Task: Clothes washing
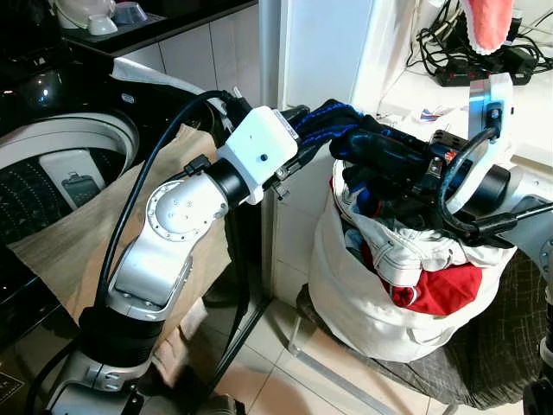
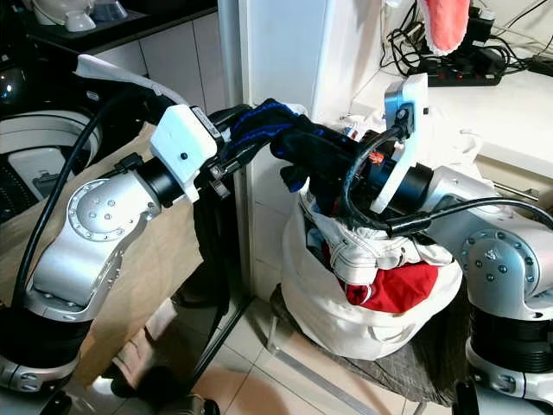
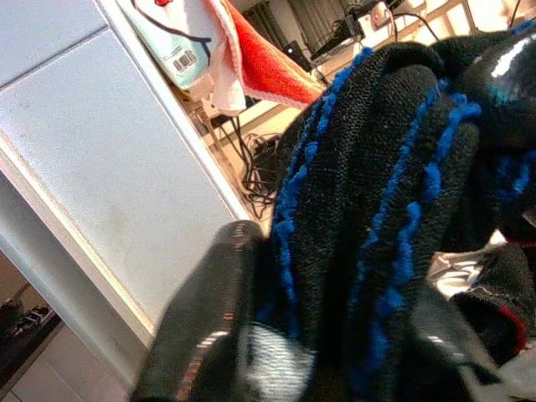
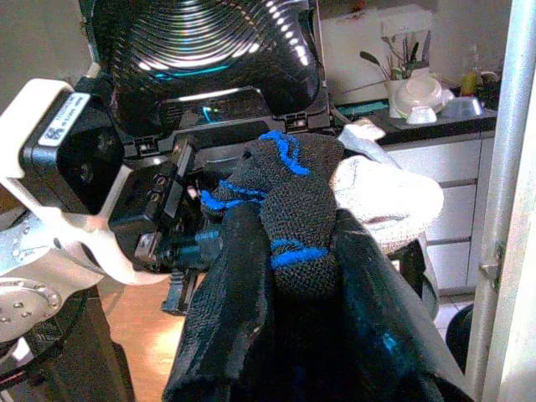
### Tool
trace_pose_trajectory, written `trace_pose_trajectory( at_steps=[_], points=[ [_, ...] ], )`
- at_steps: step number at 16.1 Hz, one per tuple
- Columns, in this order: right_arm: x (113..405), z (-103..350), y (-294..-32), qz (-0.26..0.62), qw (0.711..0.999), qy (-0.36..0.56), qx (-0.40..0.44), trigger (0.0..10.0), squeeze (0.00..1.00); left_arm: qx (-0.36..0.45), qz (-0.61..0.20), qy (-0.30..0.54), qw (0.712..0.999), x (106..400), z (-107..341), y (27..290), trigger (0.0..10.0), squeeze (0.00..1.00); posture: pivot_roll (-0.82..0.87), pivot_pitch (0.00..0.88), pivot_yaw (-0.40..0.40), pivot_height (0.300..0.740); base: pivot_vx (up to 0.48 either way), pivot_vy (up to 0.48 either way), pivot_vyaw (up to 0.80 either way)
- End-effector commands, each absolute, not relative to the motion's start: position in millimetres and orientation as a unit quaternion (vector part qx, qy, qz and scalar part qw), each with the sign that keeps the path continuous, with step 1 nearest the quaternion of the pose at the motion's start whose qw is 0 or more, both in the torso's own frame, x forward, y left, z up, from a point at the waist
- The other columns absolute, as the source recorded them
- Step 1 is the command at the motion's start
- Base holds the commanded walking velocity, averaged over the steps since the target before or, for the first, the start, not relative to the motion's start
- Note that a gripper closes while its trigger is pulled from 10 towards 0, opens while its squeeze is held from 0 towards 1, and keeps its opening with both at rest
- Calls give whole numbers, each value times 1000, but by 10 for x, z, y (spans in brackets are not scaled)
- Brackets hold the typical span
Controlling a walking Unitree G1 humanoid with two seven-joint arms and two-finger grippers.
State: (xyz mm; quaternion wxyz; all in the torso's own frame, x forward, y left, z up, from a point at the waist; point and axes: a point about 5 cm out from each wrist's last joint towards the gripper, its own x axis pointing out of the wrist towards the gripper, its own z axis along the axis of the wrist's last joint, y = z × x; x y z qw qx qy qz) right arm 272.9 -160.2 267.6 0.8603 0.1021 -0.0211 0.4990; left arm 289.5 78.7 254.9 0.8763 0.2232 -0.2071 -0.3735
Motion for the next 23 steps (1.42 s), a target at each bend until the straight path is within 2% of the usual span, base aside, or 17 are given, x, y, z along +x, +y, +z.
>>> trace_pose_trajectory(
  at_steps=[1,2,3,4,7,8,9,14,15,16,19,20,21,23],
  points=[
    [2728,2679,-1608,499,860,-21,104,0,0,222,-371,-204,878,2895,2553,828,0,0,-30,0,18,740,0,0,0],
    [2727,2677,-1609,498,861,-21,104,0,0,221,-366,-201,881,2908,2552,841,0,0,-30,0,18,740,0,0,0],
    [2726,2674,-1609,497,862,-21,98,1922,0,222,-361,-199,883,2918,2552,852,0,0,-30,0,18,740,0,0,0],
    [2727,2667,-1609,496,863,-19,96,10000,0,222,-358,-198,885,2927,2551,862,0,0,-31,0,19,740,0,0,0],
    [2728,2647,-1605,496,863,-15,93,10000,0,217,-339,-196,894,2963,2572,908,0,0,-29,0,18,740,0,0,0],
    [2729,2648,-1603,497,862,-15,96,10000,749,214,-339,-194,895,2967,2575,915,0,0,-29,0,18,740,0,0,0],
    [2724,2645,-1599,500,860,-15,98,10000,1000,214,-338,-193,896,2967,2575,919,0,0,-29,0,18,740,0,0,0],
    [2715,2644,-1594,502,859,-15,95,10000,1000,219,-318,-185,904,3011,2575,991,0,0,-27,0,19,740,0,0,0],
    [2699,2642,-1591,503,861,-16,76,10000,420,218,-316,-184,905,3014,2575,997,0,0,-25,0,18,740,0,0,0],
    [2666,2637,-1585,510,857,-13,67,10000,0,219,-316,-183,905,3017,2573,1001,0,0,-25,0,18,740,0,0,0],
    [2574,2636,-1625,519,854,-19,38,10000,0,228,-296,-175,911,3081,2583,1083,0,0,-24,0,22,740,0,0,0],
    [2582,2647,-1670,505,862,-25,32,10000,0,236,-277,-175,915,3140,2623,1158,0,0,-28,0,30,740,0,0,0],
    [2606,2667,-1730,482,875,-32,32,10000,0,251,-197,-167,933,3298,2721,1391,0,0,-33,0,35,740,0,0,0],
    [2598,2667,-1732,479,877,-35,31,10000,0,248,-62,-158,954,3489,2880,1742,0,0,-31,0,30,740,0,0,0]
  ],
)
